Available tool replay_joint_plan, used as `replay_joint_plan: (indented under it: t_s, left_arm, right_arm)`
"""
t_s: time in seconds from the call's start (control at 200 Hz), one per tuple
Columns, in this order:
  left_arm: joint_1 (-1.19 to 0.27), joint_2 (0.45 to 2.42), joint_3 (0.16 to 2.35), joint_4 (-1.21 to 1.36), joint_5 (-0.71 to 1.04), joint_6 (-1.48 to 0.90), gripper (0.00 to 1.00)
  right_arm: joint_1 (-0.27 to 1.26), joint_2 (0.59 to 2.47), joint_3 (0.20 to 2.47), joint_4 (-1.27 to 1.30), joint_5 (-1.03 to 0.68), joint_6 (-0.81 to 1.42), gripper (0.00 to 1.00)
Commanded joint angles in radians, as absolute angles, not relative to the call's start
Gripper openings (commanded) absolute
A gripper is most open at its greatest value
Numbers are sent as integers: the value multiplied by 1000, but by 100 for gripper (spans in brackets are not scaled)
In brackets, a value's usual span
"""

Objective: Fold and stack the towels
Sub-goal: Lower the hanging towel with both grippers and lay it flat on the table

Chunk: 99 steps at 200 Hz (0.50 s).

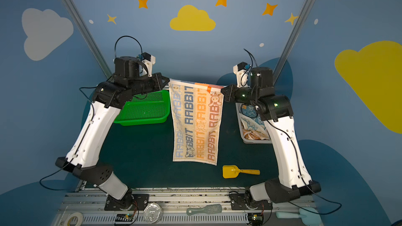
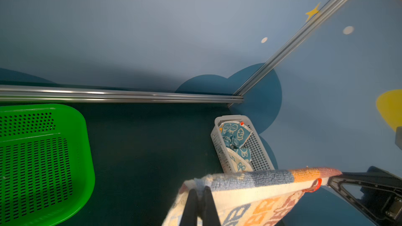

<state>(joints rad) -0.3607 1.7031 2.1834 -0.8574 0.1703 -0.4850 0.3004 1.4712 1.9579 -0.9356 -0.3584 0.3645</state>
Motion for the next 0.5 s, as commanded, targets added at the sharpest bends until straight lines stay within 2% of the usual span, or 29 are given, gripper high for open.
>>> replay_joint_plan:
  t_s: [0.0, 0.285, 0.491]
  left_arm:
    - [-309, 1804, 2177, -823, 220, -496, 3]
    - [-299, 2073, 2210, -786, 276, -492, 3]
    - [-304, 2097, 2131, -777, 206, -457, 3]
  right_arm:
    - [259, 1562, 1921, -951, -317, 393, 0]
    - [179, 1846, 1924, -866, -403, 412, 0]
    - [158, 1980, 1962, -982, -465, 427, 0]
